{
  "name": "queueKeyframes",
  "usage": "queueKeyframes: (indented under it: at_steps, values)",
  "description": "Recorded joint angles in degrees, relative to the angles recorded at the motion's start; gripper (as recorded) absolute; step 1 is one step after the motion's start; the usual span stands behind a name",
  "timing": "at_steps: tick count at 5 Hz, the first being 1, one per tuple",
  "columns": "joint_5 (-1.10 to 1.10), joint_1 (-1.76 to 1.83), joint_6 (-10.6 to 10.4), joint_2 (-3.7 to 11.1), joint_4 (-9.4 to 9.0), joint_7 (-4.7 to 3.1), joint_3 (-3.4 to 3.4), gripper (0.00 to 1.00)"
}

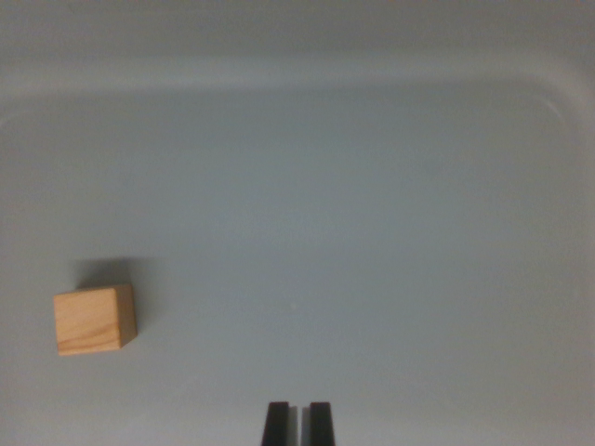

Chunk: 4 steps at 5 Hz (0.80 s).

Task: Push wooden cube

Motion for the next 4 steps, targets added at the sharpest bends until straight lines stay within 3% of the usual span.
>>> queueKeyframes:
  at_steps: [1, 2, 3, 4]
  values:
    - [0.00, 0.41, -2.1, 0.57, -1.76, 0.52, 0.39, 0.00]
    - [0.00, 0.41, -2.1, 0.57, -1.76, 0.52, 0.39, 0.00]
    - [-0.01, 0.84, -4.3, 1.20, -3.66, 1.07, 0.81, 0.00]
    - [-0.01, 0.84, -4.3, 1.20, -3.66, 1.07, 0.81, 0.00]
